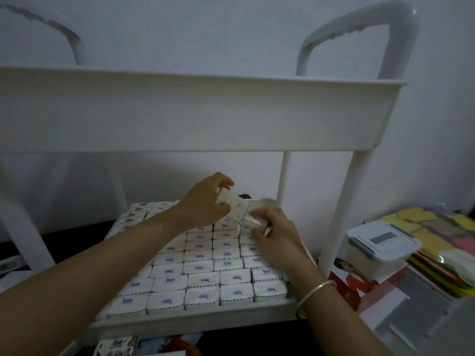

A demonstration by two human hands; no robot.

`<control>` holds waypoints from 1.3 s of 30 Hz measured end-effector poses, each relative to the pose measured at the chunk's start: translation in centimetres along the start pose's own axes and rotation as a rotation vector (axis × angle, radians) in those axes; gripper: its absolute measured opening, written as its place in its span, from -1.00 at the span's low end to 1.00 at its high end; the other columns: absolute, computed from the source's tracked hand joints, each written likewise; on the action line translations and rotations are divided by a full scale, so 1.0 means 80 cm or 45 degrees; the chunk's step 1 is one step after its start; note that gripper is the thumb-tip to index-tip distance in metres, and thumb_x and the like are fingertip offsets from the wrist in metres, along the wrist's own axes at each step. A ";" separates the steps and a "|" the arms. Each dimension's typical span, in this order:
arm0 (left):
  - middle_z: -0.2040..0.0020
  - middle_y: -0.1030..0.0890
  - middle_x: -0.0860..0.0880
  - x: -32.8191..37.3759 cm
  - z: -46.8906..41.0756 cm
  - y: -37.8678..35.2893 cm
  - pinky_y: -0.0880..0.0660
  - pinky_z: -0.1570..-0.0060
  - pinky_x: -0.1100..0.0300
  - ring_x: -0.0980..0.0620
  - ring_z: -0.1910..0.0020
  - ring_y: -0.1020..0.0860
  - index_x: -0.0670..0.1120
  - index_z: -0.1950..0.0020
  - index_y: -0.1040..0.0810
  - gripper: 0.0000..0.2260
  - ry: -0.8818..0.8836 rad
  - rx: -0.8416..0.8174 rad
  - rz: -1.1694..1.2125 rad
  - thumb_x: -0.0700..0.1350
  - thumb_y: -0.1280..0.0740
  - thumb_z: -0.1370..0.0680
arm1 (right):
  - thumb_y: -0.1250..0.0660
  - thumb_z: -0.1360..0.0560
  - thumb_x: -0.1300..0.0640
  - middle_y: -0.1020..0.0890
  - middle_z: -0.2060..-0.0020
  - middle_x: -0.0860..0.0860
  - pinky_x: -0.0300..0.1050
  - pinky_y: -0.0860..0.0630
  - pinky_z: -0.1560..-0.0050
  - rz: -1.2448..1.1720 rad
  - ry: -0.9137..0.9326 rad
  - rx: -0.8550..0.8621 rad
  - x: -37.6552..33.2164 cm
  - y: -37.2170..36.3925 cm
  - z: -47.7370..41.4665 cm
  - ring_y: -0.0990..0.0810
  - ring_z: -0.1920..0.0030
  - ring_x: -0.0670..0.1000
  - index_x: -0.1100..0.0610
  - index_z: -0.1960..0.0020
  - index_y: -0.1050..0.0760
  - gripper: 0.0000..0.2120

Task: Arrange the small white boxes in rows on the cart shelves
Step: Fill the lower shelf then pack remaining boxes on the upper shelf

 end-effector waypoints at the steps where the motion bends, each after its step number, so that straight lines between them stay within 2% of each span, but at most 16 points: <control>1: -0.08 -0.50 -0.01 0.004 -0.003 -0.005 -0.49 0.14 0.28 -0.01 -0.02 -0.51 -0.02 -0.27 -0.40 -0.62 -0.025 -0.014 -0.008 -0.23 -0.35 -0.48 | -0.32 -0.50 0.10 -0.50 0.06 -0.24 -0.41 -0.51 0.37 0.001 -0.014 -0.024 0.000 -0.002 0.001 -0.58 0.18 -0.31 -0.28 -0.02 -0.46 -0.74; 3: -0.08 -0.47 0.02 0.007 -0.009 -0.010 -0.48 0.17 0.36 0.02 -0.03 -0.51 -0.03 -0.33 -0.35 -0.55 -0.032 0.000 0.027 -0.22 -0.38 -0.48 | -0.31 -0.50 0.11 -0.50 0.11 -0.25 -0.41 -0.48 0.44 0.022 -0.044 -0.051 0.002 -0.003 0.001 -0.57 0.24 -0.35 -0.28 0.02 -0.46 -0.75; 6: -0.07 -0.52 0.03 0.012 -0.018 -0.009 -0.55 0.06 0.22 0.04 -0.01 -0.55 -0.03 -0.34 -0.35 -0.53 -0.068 0.070 0.087 -0.19 -0.43 -0.48 | -0.28 -0.48 0.10 -0.56 0.10 -0.19 -0.41 -0.44 0.46 0.067 -0.082 -0.080 0.005 -0.007 -0.001 -0.60 0.32 -0.21 -0.29 0.06 -0.47 -0.75; 10: -0.10 -0.60 0.00 0.025 -0.026 -0.024 -0.57 0.01 0.19 0.05 -0.07 -0.58 -0.03 -0.22 -0.48 -0.65 -0.173 -0.004 0.061 -0.23 -0.41 -0.47 | -0.26 -0.50 0.07 -0.63 0.12 -0.13 -0.31 -0.46 0.44 -0.032 -0.195 -0.142 0.014 -0.013 0.000 -0.61 0.35 -0.13 -0.23 0.10 -0.55 -0.81; 14: -0.07 -0.63 -0.01 0.031 -0.027 -0.041 -0.59 -0.02 0.05 0.03 -0.04 -0.60 -0.02 -0.17 -0.51 -0.69 -0.215 -0.099 0.047 -0.27 -0.37 -0.48 | -0.29 -0.49 0.09 -0.60 0.14 -0.10 -0.29 -0.46 0.42 -0.065 -0.220 -0.063 0.016 -0.002 0.000 -0.58 0.27 -0.13 -0.16 0.07 -0.47 -0.86; 18: -0.05 -0.64 0.00 0.027 -0.030 -0.050 -0.57 -0.04 0.10 0.09 0.02 -0.59 0.04 -0.14 -0.53 -0.69 -0.210 -0.164 -0.010 -0.25 -0.39 -0.46 | -0.20 -0.53 0.16 -0.58 0.14 -0.09 -0.26 -0.36 0.35 -0.011 -0.354 0.051 0.031 0.012 -0.002 -0.53 0.19 -0.13 -0.03 0.07 -0.45 -0.89; 22: -0.07 -0.64 0.00 0.017 -0.024 -0.065 -0.53 -0.08 0.19 0.08 -0.03 -0.59 0.07 -0.16 -0.58 -0.66 -0.181 -0.279 -0.116 -0.24 -0.38 -0.45 | -0.17 -0.50 0.25 -0.53 0.17 -0.12 -0.27 -0.29 0.32 0.084 -0.381 0.045 0.036 0.013 -0.003 -0.45 0.20 -0.16 -0.05 0.15 -0.42 -0.79; 24: -0.07 -0.64 0.05 0.011 -0.019 -0.074 -0.49 -0.09 0.23 0.10 -0.06 -0.59 0.12 -0.15 -0.60 -0.67 -0.154 -0.325 -0.173 -0.20 -0.37 -0.46 | -0.15 -0.50 0.29 -0.53 0.12 -0.08 -0.25 -0.32 0.27 0.073 -0.396 0.036 0.038 0.011 -0.003 -0.46 0.17 -0.13 -0.04 0.10 -0.41 -0.78; 26: -0.09 -0.65 0.07 0.008 -0.019 -0.079 -0.37 -0.30 0.16 0.13 -0.12 -0.57 0.13 -0.18 -0.60 -0.69 -0.153 -0.320 -0.277 -0.17 -0.34 -0.49 | -0.16 -0.50 0.29 -0.53 0.08 -0.04 -0.23 -0.34 0.25 0.069 -0.398 0.006 0.038 0.007 -0.003 -0.47 0.15 -0.11 -0.03 0.02 -0.38 -0.78; 27: -0.11 -0.64 0.08 0.008 -0.018 -0.081 -0.22 -0.43 0.10 0.15 -0.17 -0.54 0.13 -0.20 -0.60 -0.69 -0.154 -0.315 -0.328 -0.16 -0.31 -0.52 | -0.16 -0.51 0.28 -0.54 0.08 -0.02 -0.23 -0.34 0.26 0.067 -0.391 -0.010 0.037 0.005 -0.002 -0.47 0.15 -0.11 -0.03 -0.01 -0.37 -0.78; 29: -0.18 -0.62 0.12 0.008 -0.013 -0.084 0.12 -0.51 0.04 0.17 -0.28 -0.45 0.13 -0.25 -0.57 -0.67 -0.149 -0.329 -0.411 -0.18 -0.24 -0.56 | -0.15 -0.53 0.27 -0.55 0.06 0.00 -0.25 -0.34 0.27 0.071 -0.363 -0.022 0.033 0.003 -0.002 -0.47 0.15 -0.13 -0.02 -0.05 -0.36 -0.78; 30: -0.24 -0.58 0.12 0.008 -0.009 -0.084 0.17 -0.51 0.04 0.16 -0.35 -0.40 0.12 -0.29 -0.55 -0.63 -0.146 -0.346 -0.438 -0.20 -0.21 -0.57 | -0.13 -0.53 0.28 -0.56 0.05 0.00 -0.26 -0.33 0.27 0.073 -0.346 -0.014 0.031 0.004 -0.002 -0.47 0.16 -0.14 -0.01 -0.08 -0.36 -0.77; 33: -0.45 -0.39 0.02 0.013 0.010 -0.069 0.05 -0.48 0.14 0.04 -0.48 -0.25 0.06 -0.42 -0.43 -0.55 -0.141 -0.358 -0.465 -0.25 -0.18 -0.56 | -0.07 -0.53 0.27 -0.57 0.01 0.00 -0.20 -0.41 0.25 0.082 -0.329 0.037 0.025 0.009 0.000 -0.49 0.14 -0.09 -0.02 -0.10 -0.39 -0.73; 35: -0.49 -0.33 -0.01 0.019 0.029 -0.046 -0.06 -0.46 0.18 0.00 -0.49 -0.23 0.08 -0.44 -0.39 -0.55 -0.130 -0.332 -0.446 -0.23 -0.19 -0.57 | -0.05 -0.57 0.19 -0.55 -0.02 -0.01 -0.14 -0.45 0.22 0.142 -0.312 0.050 0.017 0.013 0.002 -0.50 0.14 -0.05 -0.05 -0.10 -0.41 -0.76; 37: -0.46 -0.37 0.01 0.025 0.057 -0.018 -0.16 -0.39 0.23 0.02 -0.44 -0.29 0.12 -0.38 -0.45 -0.59 -0.130 -0.291 -0.406 -0.21 -0.19 -0.58 | -0.05 -0.62 0.11 -0.54 -0.09 0.02 -0.21 -0.39 0.19 0.285 -0.211 0.052 0.000 0.016 0.004 -0.47 0.13 -0.06 -0.03 -0.15 -0.43 -0.78; 39: -0.36 -0.47 0.05 0.031 0.095 0.013 -0.26 -0.29 0.28 0.08 -0.34 -0.39 0.14 -0.27 -0.53 -0.64 -0.139 -0.252 -0.337 -0.21 -0.19 -0.57 | -0.08 -0.63 0.11 -0.55 -0.13 0.06 -0.30 -0.35 0.15 0.402 0.001 0.098 -0.037 0.017 0.013 -0.44 0.12 -0.10 0.06 -0.21 -0.46 -0.75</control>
Point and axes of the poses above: each hand's wrist, its own z-axis away from the middle knuckle, its own y-axis out of the back of the hand, x = y × z, the point moved 9 cm from there along -z, towards the middle knuckle
